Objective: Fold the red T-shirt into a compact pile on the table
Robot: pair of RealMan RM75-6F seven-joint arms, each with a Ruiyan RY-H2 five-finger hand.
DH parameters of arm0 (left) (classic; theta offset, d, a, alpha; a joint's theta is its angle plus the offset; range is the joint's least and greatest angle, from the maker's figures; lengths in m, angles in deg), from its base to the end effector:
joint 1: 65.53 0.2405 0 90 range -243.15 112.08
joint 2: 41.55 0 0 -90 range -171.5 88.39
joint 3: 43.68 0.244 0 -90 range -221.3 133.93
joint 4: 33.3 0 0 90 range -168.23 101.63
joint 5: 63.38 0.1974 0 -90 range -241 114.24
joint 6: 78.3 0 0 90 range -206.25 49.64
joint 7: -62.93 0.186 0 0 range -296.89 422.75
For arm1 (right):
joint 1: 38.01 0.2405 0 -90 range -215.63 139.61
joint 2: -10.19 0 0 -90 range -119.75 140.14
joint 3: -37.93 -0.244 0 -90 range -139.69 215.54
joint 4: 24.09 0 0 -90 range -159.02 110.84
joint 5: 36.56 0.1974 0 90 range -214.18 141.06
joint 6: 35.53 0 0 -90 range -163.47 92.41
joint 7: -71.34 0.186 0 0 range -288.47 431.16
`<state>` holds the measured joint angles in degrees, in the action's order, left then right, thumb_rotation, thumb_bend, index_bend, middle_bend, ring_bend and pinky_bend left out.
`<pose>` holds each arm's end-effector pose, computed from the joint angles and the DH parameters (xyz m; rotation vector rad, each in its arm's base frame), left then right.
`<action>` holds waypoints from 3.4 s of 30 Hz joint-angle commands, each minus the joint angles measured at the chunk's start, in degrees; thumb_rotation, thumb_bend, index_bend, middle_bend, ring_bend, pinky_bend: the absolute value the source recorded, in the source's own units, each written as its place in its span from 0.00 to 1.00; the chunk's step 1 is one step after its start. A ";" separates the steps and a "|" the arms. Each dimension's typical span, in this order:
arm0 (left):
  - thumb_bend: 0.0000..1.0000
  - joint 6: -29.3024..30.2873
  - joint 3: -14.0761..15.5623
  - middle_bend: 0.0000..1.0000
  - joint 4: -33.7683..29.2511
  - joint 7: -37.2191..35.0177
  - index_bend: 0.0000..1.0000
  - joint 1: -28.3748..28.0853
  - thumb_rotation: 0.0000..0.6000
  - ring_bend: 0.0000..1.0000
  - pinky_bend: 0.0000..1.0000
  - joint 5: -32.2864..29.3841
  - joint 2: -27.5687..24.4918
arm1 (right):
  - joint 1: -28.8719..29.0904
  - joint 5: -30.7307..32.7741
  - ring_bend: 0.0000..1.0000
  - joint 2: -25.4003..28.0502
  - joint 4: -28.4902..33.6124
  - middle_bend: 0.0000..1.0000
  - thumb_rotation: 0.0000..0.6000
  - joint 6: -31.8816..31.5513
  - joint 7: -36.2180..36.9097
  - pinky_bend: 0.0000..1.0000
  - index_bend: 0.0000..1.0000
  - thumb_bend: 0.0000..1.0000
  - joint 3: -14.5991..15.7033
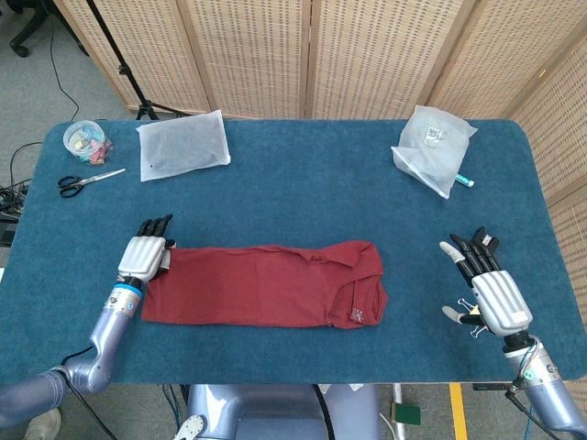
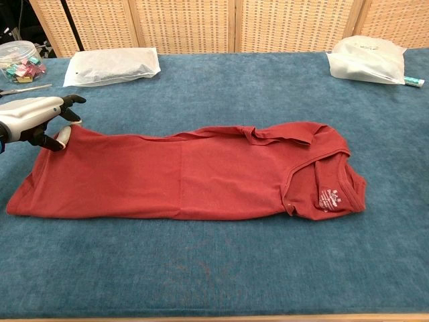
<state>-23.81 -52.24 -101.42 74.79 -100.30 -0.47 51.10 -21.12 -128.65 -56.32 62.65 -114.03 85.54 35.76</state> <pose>-0.2393 0.3751 -0.0136 -1.6562 -1.0552 -0.7545 -0.2513 -0.2758 0.1319 1.6069 -0.9774 1.1456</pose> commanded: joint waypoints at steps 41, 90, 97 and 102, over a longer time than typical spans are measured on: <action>0.62 -11.09 2.92 0.00 17.91 1.96 0.85 -0.35 1.00 0.00 0.00 -0.51 -9.47 | -0.14 -0.21 0.00 0.26 0.18 0.00 1.00 -0.22 0.31 0.00 0.00 0.00 -0.12; 0.64 -5.56 -1.87 0.00 -18.60 23.77 0.85 -11.12 1.00 0.00 0.00 -15.78 -23.58 | -0.76 -2.16 0.00 2.34 1.40 0.00 1.00 -2.56 4.03 0.00 0.00 0.00 0.14; 0.64 -2.81 -1.67 0.00 -19.69 31.09 0.85 -15.52 1.00 0.00 0.00 -21.64 -18.95 | -0.80 -2.20 0.00 2.56 1.23 0.00 1.00 -2.71 4.84 0.00 0.00 0.00 0.14; 0.64 -1.84 -1.34 0.00 -18.96 34.00 0.85 -18.37 1.00 0.00 0.00 -23.98 -15.12 | -0.74 -2.20 0.00 2.65 1.18 0.00 1.00 -2.65 5.20 0.00 0.00 0.00 0.12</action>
<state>-26.18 -53.79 -120.63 107.82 -117.72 -23.58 34.88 -21.88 -130.85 -53.68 63.82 -116.69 90.72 35.88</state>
